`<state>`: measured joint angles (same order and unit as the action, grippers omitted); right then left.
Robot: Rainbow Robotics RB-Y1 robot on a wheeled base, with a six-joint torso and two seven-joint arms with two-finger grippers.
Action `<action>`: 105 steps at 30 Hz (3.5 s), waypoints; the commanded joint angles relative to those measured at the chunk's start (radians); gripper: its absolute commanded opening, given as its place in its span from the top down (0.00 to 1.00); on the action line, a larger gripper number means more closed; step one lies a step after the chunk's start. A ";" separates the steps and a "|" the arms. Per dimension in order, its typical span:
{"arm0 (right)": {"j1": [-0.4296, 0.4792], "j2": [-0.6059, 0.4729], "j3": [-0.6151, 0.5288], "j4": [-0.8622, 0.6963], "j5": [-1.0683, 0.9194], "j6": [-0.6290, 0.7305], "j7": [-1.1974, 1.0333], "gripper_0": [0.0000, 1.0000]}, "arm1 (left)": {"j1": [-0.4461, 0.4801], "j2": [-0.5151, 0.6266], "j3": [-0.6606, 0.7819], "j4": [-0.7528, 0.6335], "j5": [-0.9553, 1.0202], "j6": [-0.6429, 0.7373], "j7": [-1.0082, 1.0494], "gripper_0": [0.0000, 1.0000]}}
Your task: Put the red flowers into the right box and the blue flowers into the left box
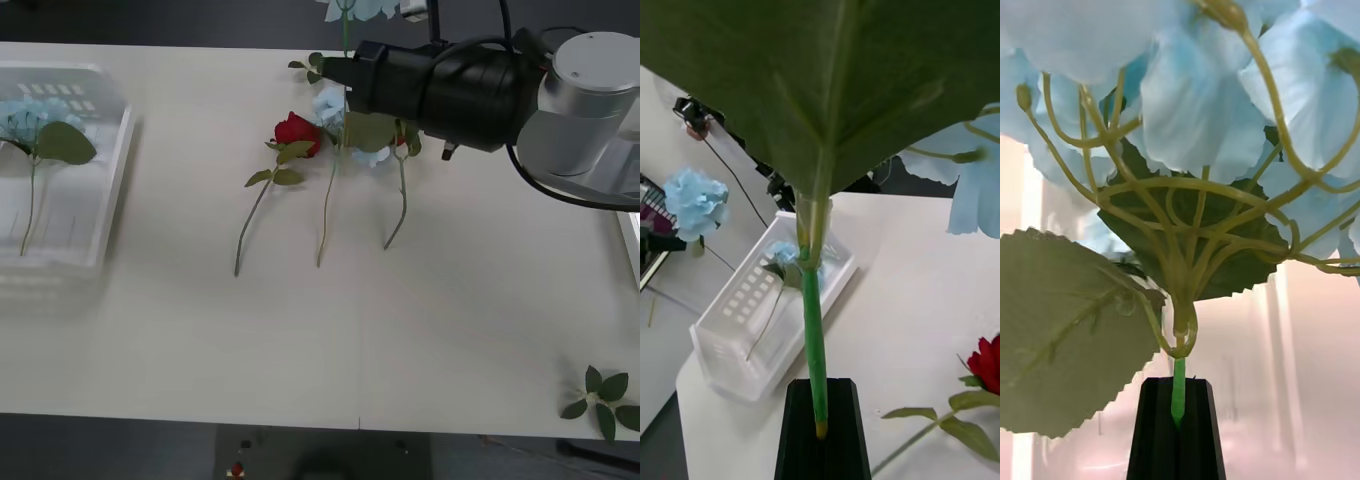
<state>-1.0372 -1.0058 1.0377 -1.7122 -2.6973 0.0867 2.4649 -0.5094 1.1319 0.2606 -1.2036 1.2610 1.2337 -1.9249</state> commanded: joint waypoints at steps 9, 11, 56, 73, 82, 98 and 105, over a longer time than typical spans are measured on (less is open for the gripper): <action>-0.080 0.016 0.038 -0.096 -0.001 -0.045 -0.291 1.00 | 0.069 0.040 -0.204 0.041 0.046 -0.385 0.233 1.00; -0.095 0.019 0.058 -0.109 -0.001 -0.070 -0.346 1.00 | 0.068 0.039 -0.268 0.045 0.046 -0.468 0.277 1.00; -0.112 -0.017 0.140 -0.214 -0.001 -0.127 -0.544 1.00 | 0.063 -0.015 -0.227 -0.011 0.064 -0.298 0.288 0.09; -0.124 -0.076 0.142 -0.219 0.056 -0.087 -0.570 1.00 | -0.017 -0.101 -0.124 -0.042 0.488 0.199 -0.184 0.09; -0.126 -0.071 0.142 -0.214 0.499 -0.101 -1.028 1.00 | -0.040 -0.216 -0.127 -0.045 0.755 0.276 -0.361 0.10; -0.126 -0.023 0.140 -0.190 0.671 -0.128 -1.206 1.00 | -0.052 -0.348 -0.382 -0.103 1.008 0.130 -0.530 0.10; -0.126 -0.007 0.142 -0.187 0.668 -0.108 -1.210 1.00 | -0.073 -0.385 -0.514 -0.159 1.011 -0.048 -0.549 0.10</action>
<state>-1.1203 -1.0165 1.1907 -1.8914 -2.0227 -0.0338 1.3042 -0.5240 0.7339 -0.1968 -1.3200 2.2634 1.2421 -2.4254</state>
